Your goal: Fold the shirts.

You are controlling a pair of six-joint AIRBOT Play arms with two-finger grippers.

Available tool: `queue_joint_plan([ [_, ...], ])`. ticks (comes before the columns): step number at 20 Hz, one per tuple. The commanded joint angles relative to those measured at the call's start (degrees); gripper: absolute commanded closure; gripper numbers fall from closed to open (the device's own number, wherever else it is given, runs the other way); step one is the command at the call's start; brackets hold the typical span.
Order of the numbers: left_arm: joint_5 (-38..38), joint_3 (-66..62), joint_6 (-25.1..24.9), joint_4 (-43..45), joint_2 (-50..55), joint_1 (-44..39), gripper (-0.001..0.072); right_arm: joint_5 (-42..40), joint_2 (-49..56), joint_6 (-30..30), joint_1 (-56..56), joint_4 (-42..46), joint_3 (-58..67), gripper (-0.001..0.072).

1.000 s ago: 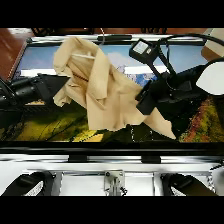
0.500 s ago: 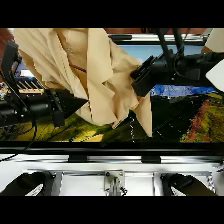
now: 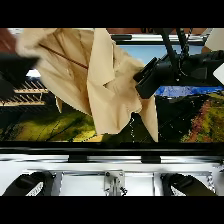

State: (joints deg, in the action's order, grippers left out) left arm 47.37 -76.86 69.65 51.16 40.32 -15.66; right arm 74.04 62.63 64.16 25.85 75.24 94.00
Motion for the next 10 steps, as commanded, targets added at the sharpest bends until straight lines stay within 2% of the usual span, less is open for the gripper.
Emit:
queue_joint_plan([
  [1, -5.9, -5.9, 0.1, -1.4, 0.8, 0.6, 0.0657, -4.6, 0.0, -3.9, 0.0, -0.2, 0.1, 0.0648],
  [3, -2.1, -6.3, -0.1, -4.7, 2.9, -2.8, 0.0657, -9.1, 0.0, -5.5, 0.0, -0.8, 0.1, 0.0648],
  [6, 1.7, -6.3, -7.0, -5.8, 5.8, -12.1, 0.0657, -8.1, 0.0, -6.3, 0.0, 2.4, 0.1, 0.0648],
  [7, 4.0, -6.3, -7.5, -5.7, 6.6, -14.5, 0.0658, -7.5, 0.0, -6.2, 0.0, 3.9, 0.1, 0.0648],
  [9, 14.2, -6.3, -6.0, -3.5, 8.1, -15.8, 0.0659, -8.3, -0.3, -6.3, 0.0, 5.5, 0.1, 0.0648],
  [10, 19.6, -6.3, -1.9, 1.4, 8.6, -15.8, 0.0660, -9.5, -0.6, -6.3, -0.1, 5.6, 0.1, 0.0648],
])
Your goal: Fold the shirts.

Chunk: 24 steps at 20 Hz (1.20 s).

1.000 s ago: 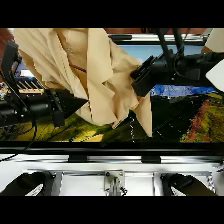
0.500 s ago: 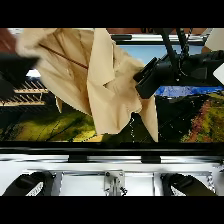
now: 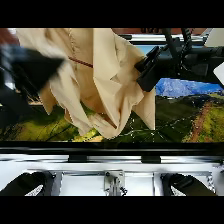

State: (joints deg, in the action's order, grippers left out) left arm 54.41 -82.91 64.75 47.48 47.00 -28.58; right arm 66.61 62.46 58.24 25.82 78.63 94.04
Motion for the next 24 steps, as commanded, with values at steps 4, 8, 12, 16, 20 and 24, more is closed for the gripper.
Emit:
queue_joint_plan([
  [4, 22.1, -0.3, 9.6, 29.0, 2.1, -2.9, 0.0660, -6.6, -2.8, -0.3, 0.0, 2.8, 0.1, 0.0648],
  [8, 13.4, -0.3, 12.0, 38.7, 2.4, -2.9, 0.0510, -6.3, -4.0, -0.4, 0.0, -0.9, 0.1, 0.0648],
  [12, -3.4, -3.1, 12.0, 38.7, 0.7, -2.9, 0.0068, -4.3, -4.0, -0.5, 0.0, 1.9, 0.1, 0.0648],
  [16, -20.1, -7.6, 12.0, 38.5, 0.1, -3.3, 0.0068, 3.2, -3.3, -0.5, 0.0, 6.6, 0.1, 0.0648],
  [20, -19.4, -7.6, 12.1, 38.5, 5.9, -3.4, 0.0068, 6.7, -2.2, -1.0, 0.0, 7.1, 0.1, 0.0648],
  [24, -31.5, -7.6, 12.1, 38.4, 14.8, -7.1, 0.0032, 5.5, -2.2, -1.3, 0.0, 3.2, 0.1, 0.0648],
])
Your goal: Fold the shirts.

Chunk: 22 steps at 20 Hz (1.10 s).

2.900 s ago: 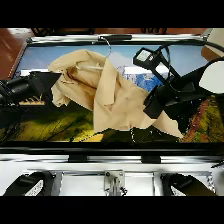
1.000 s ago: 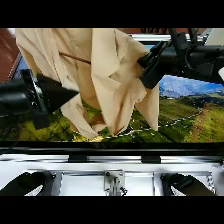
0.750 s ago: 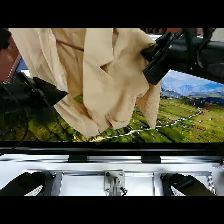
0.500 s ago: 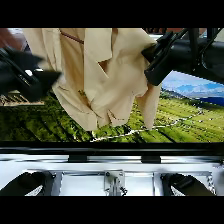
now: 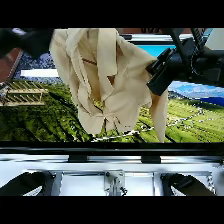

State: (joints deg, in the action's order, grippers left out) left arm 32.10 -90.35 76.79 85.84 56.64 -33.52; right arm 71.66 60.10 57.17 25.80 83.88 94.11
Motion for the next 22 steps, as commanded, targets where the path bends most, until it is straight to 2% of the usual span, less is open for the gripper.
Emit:
queue_joint_plan([
  [1, -12.3, -0.2, 0.0, 0.1, 7.0, -3.7, 0.0032, 0.2, 0.2, -0.2, 0.0, -2.6, 0.0, 0.0648],
  [7, -14.7, -0.2, 0.0, 0.1, 13.2, -6.5, 0.0040, -0.3, 0.2, -0.3, 0.0, -2.7, 0.0, 0.0648],
  [8, -15.0, -0.2, 0.0, 0.1, 13.6, -6.5, 0.0110, -0.4, 0.2, -0.3, 0.0, -2.7, 0.0, 0.0648],
  [9, -14.9, -0.2, 0.0, 0.1, 13.9, -6.3, 0.0299, -0.7, 0.2, -0.5, 0.0, -2.7, 0.0, 0.0648],
  [10, -15.2, -0.2, 0.0, 0.1, 14.3, -6.2, 0.0432, -1.3, 0.2, -0.5, 0.0, -2.8, 0.0, 0.0648],
  [12, -16.3, -0.2, 0.0, 0.1, 14.9, -6.0, 0.0588, -2.3, 0.2, -1.3, 0.0, -3.8, 0.0, 0.0648],
  [13, -17.8, -0.2, 0.0, 0.1, 15.3, -5.8, 0.0640, -2.5, 0.2, -1.9, 0.0, -4.6, 0.0, 0.0647],
  [15, -22.2, -0.2, 0.9, 0.1, 15.5, -5.6, 0.0655, -2.4, 0.2, -2.2, 0.0, -6.9, 0.0, 0.0645],
  [16, -23.9, -0.2, 2.9, 0.1, 15.5, -5.0, 0.0656, -2.5, 0.1, -2.2, 0.0, -8.1, 0.0, 0.0621],
  [17, -24.7, -0.3, 4.3, 0.1, 15.4, -4.0, 0.0657, -2.6, 0.1, -2.1, 0.0, -9.1, 0.0, 0.0557],
  [18, -24.5, -0.7, 5.3, 0.1, 15.3, -2.7, 0.0657, -2.7, -0.1, -1.9, 0.0, -9.7, 0.0, 0.0451],
  [21, -24.6, -2.4, 12.8, 0.1, 15.3, 0.6, 0.0657, -3.1, -0.3, -0.9, 0.0, -13.0, 0.0, 0.0450],
  [22, -24.6, -2.9, 13.3, 0.1, 15.3, 1.0, 0.0657, -3.1, -0.2, -0.6, 0.0, -14.7, 0.0, 0.0450],
])
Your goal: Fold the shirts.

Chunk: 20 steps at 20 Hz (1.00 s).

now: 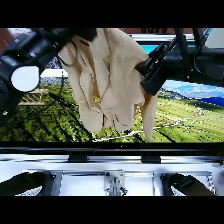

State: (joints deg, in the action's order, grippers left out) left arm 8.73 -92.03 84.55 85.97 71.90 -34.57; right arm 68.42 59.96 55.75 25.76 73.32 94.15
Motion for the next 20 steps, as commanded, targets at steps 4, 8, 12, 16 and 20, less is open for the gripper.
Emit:
queue_joint_plan([
  [4, -1.2, -3.4, 5.6, 0.0, 0.1, 2.4, 0.0658, -0.2, 0.1, 2.4, 0.1, -3.3, 0.0, 0.0452],
  [8, -0.1, -3.7, 6.8, -0.1, -0.1, 2.3, 0.0656, -5.5, 0.1, 0.8, 0.1, -3.6, 0.0, 0.0644],
  [12, 3.9, -3.7, 5.0, 0.0, -1.0, 2.1, 0.0657, -10.3, 0.1, -1.6, 0.1, -4.1, 0.0, 0.0647],
  [16, 3.9, -3.7, 4.5, 0.0, -1.9, 2.0, 0.0659, -10.3, 0.1, -1.2, 0.1, -4.1, 0.0, 0.0372],
  [20, 3.7, -3.7, 4.7, 0.0, -2.0, 1.8, 0.0659, -9.9, 1.6, 0.1, 0.1, -4.4, 0.0, 0.0375],
])
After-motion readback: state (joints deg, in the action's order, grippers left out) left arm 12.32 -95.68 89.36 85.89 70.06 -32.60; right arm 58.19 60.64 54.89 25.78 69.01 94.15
